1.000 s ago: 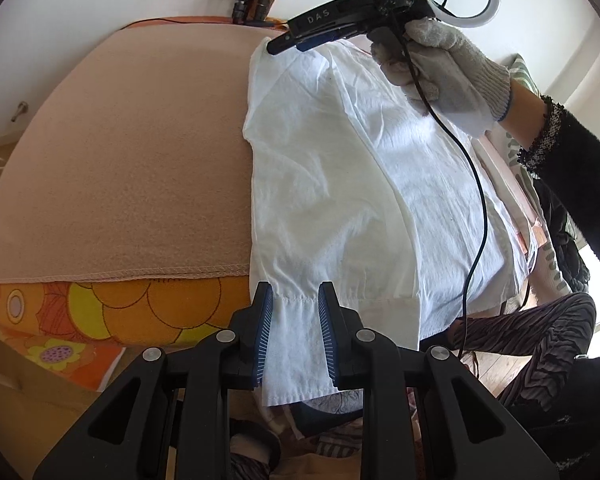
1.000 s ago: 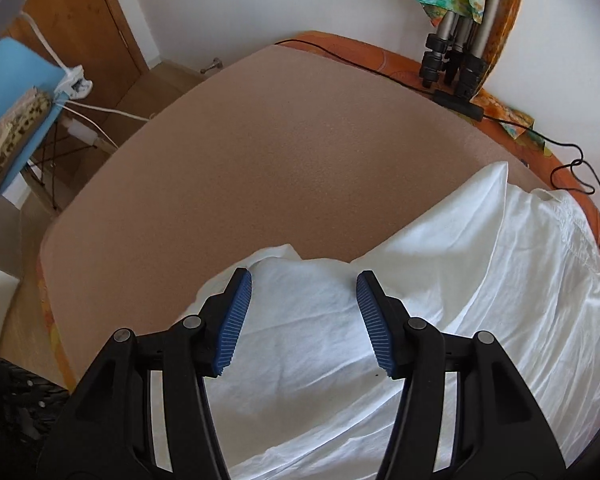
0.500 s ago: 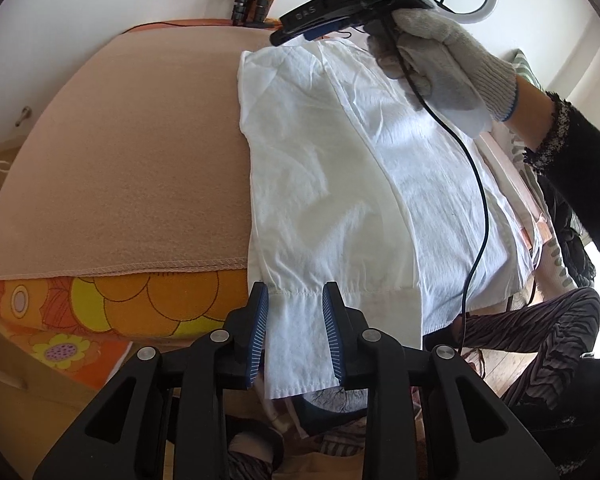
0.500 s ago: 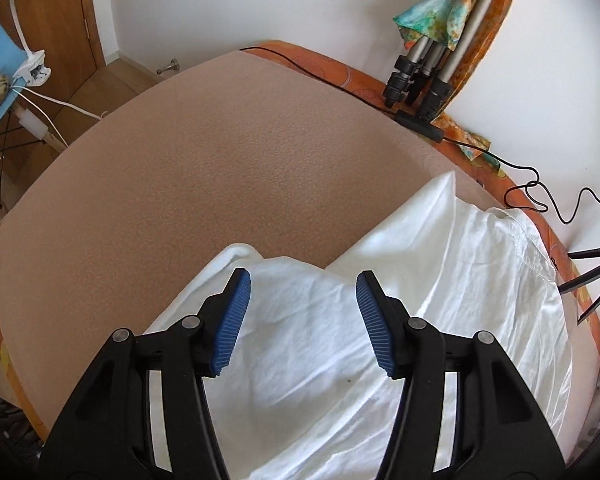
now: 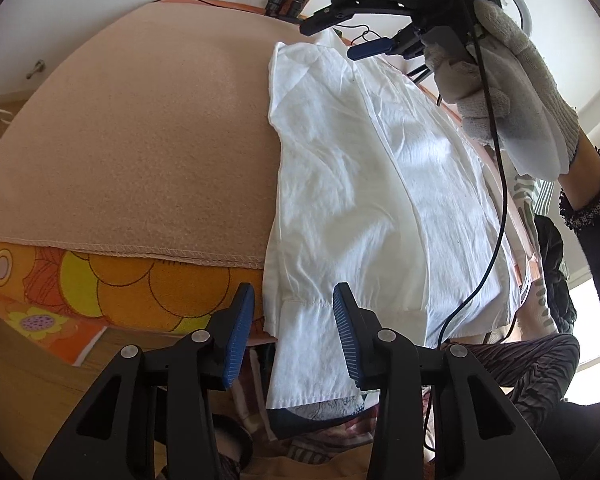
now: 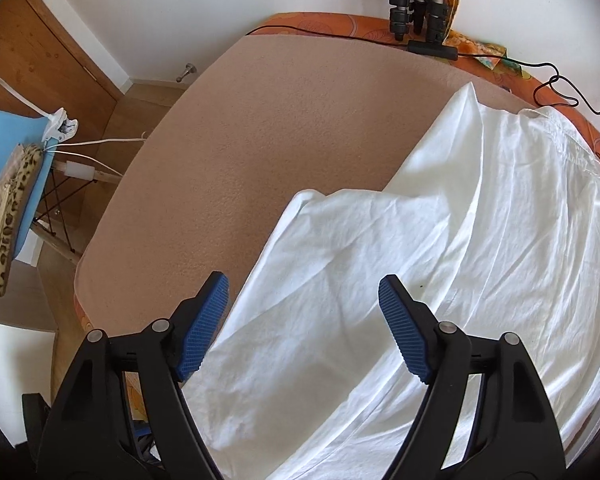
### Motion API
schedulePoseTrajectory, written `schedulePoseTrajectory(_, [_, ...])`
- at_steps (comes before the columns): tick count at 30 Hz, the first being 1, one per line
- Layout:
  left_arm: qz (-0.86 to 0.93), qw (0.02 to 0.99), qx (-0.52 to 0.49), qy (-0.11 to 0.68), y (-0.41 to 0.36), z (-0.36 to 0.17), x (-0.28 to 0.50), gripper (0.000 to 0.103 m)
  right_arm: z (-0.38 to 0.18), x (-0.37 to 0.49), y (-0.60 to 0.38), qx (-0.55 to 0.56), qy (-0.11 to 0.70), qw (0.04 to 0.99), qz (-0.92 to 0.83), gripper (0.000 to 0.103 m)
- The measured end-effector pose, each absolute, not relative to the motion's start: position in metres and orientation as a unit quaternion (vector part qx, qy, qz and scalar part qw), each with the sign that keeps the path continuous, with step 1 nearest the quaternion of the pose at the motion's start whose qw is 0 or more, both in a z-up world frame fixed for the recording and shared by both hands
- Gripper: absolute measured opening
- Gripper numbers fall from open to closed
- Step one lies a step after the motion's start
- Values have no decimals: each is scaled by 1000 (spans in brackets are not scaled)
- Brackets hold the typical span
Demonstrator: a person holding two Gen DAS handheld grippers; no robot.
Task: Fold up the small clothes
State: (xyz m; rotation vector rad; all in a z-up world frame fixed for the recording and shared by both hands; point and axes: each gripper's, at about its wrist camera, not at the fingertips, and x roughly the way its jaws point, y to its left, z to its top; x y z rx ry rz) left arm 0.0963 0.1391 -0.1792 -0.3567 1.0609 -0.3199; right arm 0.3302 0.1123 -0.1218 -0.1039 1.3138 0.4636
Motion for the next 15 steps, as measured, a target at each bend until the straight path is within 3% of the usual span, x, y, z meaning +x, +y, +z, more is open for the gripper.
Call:
schedulePoseTrajectory(1, [-151, 835, -172, 501, 140, -180, 96, 35, -125, 332, 119, -50, 607, 766, 204, 80])
schedulePoseTrajectory(3, [-159, 829, -180, 505, 140, -182, 97, 13, -132, 338, 131, -63, 608, 770, 183, 80])
schedulePoseTrajectory(15, [-194, 838, -157, 486, 125, -176, 96, 7, -167, 364, 159, -83, 612, 783, 73, 80])
